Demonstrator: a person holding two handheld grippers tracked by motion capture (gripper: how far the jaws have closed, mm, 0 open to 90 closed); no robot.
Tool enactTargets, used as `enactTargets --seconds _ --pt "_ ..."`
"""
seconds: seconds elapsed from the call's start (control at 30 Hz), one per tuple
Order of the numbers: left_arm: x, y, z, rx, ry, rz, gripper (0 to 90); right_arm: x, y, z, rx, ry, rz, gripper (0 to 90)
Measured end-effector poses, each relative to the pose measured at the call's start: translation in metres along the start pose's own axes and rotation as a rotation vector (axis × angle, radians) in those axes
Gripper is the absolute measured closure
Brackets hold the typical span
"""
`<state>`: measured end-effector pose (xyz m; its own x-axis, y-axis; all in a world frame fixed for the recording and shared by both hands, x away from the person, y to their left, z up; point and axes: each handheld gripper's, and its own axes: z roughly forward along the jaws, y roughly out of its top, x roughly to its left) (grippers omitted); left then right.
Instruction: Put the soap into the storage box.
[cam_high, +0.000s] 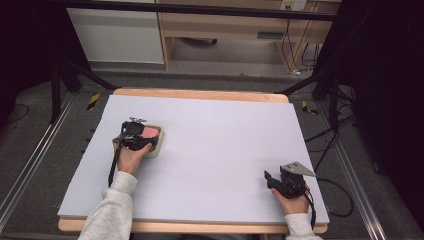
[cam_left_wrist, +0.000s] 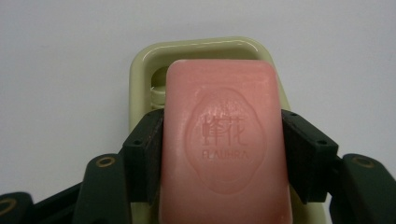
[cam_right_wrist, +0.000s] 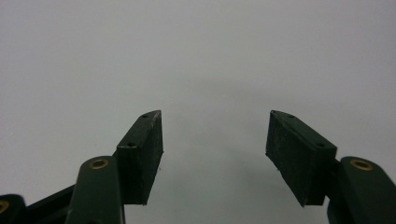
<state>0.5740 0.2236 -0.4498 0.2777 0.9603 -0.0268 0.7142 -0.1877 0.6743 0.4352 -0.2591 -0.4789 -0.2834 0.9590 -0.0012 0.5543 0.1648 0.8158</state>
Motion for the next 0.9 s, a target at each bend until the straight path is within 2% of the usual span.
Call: enactTargets --seconds 0.07,0.17,0.37,0.5,0.63,0.83,0.9 --pt "0.000 0.000 -0.001 -0.008 -0.001 0.002 36.7 0.000 0.000 0.000 0.002 0.001 0.000 36.2" --pt "0.002 0.002 -0.012 -0.078 -0.026 -0.013 36.4 0.000 0.000 0.000 0.002 0.000 -0.002 35.8" --pt "0.003 0.004 -0.031 -0.125 -0.027 -0.003 30.8 0.000 0.000 0.000 -0.003 -0.002 -0.002 34.9" --pt "0.003 -0.001 -0.036 -0.135 -0.050 0.004 28.0 0.000 0.000 0.000 -0.003 -0.001 0.001 34.2" --pt "0.002 -0.010 -0.041 -0.131 -0.064 0.038 25.8 0.000 0.000 0.000 -0.005 0.001 0.010 33.0" --pt "0.003 -0.027 -0.047 -0.148 -0.120 0.040 23.6 -0.001 0.000 0.000 -0.001 -0.002 0.015 31.6" --pt "0.005 -0.032 -0.050 -0.145 -0.124 0.043 23.6 -0.001 0.000 -0.001 -0.002 -0.003 0.016 31.0"
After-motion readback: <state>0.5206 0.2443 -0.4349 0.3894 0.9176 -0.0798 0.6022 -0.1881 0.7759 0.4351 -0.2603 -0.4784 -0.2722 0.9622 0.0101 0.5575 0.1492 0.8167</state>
